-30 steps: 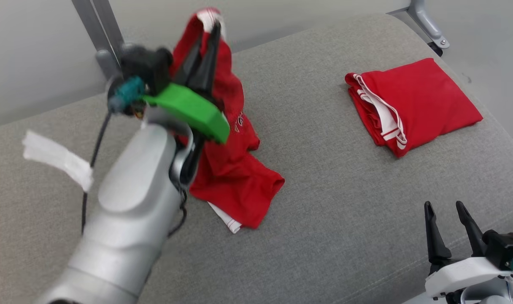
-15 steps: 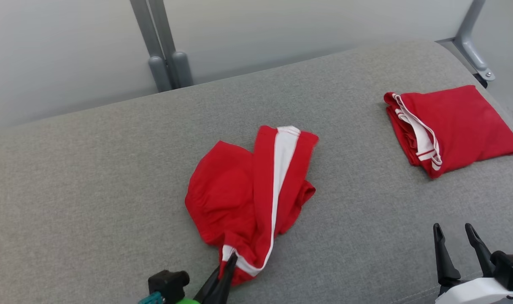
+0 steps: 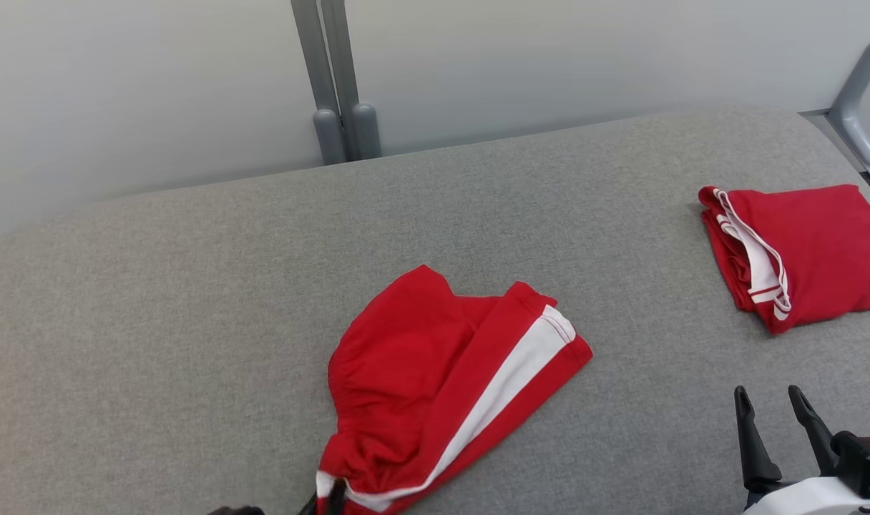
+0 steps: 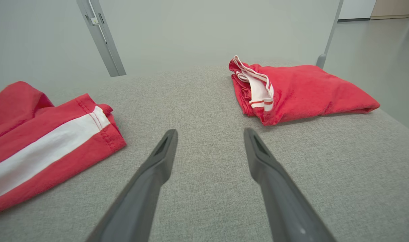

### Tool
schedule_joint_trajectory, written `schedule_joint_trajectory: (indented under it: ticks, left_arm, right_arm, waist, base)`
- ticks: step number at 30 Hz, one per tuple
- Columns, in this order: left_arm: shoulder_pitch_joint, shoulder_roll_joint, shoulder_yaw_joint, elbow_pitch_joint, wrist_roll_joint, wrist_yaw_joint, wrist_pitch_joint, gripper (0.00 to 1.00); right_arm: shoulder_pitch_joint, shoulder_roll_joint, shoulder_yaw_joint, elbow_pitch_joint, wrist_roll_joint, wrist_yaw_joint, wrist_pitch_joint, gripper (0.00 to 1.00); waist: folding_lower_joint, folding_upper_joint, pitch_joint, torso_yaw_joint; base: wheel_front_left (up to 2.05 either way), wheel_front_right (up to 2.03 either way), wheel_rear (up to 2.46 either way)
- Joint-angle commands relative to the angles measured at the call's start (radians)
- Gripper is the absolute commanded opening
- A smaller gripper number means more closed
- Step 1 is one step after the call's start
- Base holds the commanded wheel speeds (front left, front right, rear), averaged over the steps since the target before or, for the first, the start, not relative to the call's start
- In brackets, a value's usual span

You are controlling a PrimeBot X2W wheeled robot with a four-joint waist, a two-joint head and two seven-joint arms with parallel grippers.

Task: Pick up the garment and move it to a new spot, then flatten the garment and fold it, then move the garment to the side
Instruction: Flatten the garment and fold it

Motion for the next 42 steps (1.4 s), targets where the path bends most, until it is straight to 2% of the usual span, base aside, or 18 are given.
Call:
schedule_joint_trajectory:
  ticks: [1,5,6,9,14,16,18,22,25,31,38,39,42]
  left_arm:
    - [0.025,0.016,-0.009,0.015,-0.016,-0.003,0.000,1.00]
    - [0.030,0.051,-0.002,0.034,-0.062,-0.002,0.027,1.00]
    - [0.032,0.067,0.001,0.030,-0.058,0.011,0.040,1.00]
    - [0.029,0.105,0.025,-0.008,-0.044,0.067,0.056,1.00]
    - [-0.007,0.158,0.066,-0.113,-0.028,0.210,0.138,1.00]
    - [-0.040,0.160,0.086,-0.173,-0.032,0.252,0.160,1.00]
    - [-0.073,0.170,0.079,-0.222,-0.012,0.271,0.191,1.00]
    - [-0.204,0.158,0.014,-0.262,0.025,0.246,0.285,1.00]
    - [-0.330,0.135,-0.052,-0.200,0.075,0.230,0.372,1.00]
    - [-0.551,0.039,-0.119,0.027,0.123,0.218,0.469,1.00]
    - [-0.661,-0.017,-0.152,0.314,0.085,0.144,0.585,1.00]
    - [-0.664,-0.025,-0.149,0.343,0.073,0.131,0.596,0.00]
    - [-0.664,-0.057,-0.146,0.390,0.047,0.094,0.588,0.00]
  right_arm:
    - [0.008,-0.006,0.001,-0.002,-0.007,-0.001,-0.003,1.00]
    - [0.013,-0.008,-0.001,-0.009,-0.007,-0.001,-0.003,1.00]
    - [0.014,-0.009,0.000,-0.011,-0.007,-0.001,-0.003,1.00]
    - [0.013,-0.007,-0.002,-0.015,-0.007,-0.001,-0.003,1.00]
    - [0.000,-0.004,0.013,-0.016,-0.007,-0.001,-0.003,1.00]
    - [-0.009,-0.004,0.014,-0.016,-0.004,-0.001,-0.003,1.00]
    - [-0.017,-0.004,0.018,-0.017,-0.002,-0.001,-0.003,1.00]
    - [-0.042,-0.005,0.027,-0.019,0.006,-0.001,-0.003,1.00]
    - [-0.066,-0.002,0.036,-0.014,0.012,-0.001,-0.003,1.00]
    - [-0.094,0.011,0.065,-0.001,0.020,-0.001,-0.003,1.00]
    - [-0.100,0.005,0.082,0.018,0.025,-0.001,-0.003,1.00]
    - [-0.100,0.004,0.081,0.019,0.024,-0.001,-0.003,1.00]
    - [-0.084,0.000,0.068,0.021,0.024,-0.001,-0.003,1.00]
  waist:
    - [0.0000,0.0000,-0.004,0.000]
    - [0.0000,0.0000,-0.006,-0.009]
    - [0.0000,0.0000,-0.006,-0.012]
    - [0.0000,0.0000,-0.004,-0.022]
    - [0.0000,0.0000,0.007,-0.054]
    - [0.0000,0.0000,0.014,-0.069]
    - [0.0000,0.0000,0.026,-0.085]
    - [0.0000,0.0000,0.067,-0.114]
    - [0.0000,0.0000,0.101,-0.136]
    - [0.0000,0.0000,0.138,-0.187]
    - [0.0000,0.0000,0.134,-0.234]
    - [0.0000,0.0000,0.128,-0.239]
    - [0.0000,0.0000,0.108,-0.236]
  base:
    - [0.00,0.00,0.00]
    - [0.00,0.00,0.00]
    - [0.00,0.00,0.00]
    - [0.00,0.00,0.00]
    - [0.00,0.00,0.00]
    - [0.00,0.00,0.00]
    - [0.00,0.00,0.00]
    - [0.00,0.00,0.00]
    - [0.00,0.00,0.00]
    - [0.00,0.00,0.00]
    - [0.00,0.00,0.00]
    - [0.00,0.00,0.00]
    - [0.00,0.00,0.00]
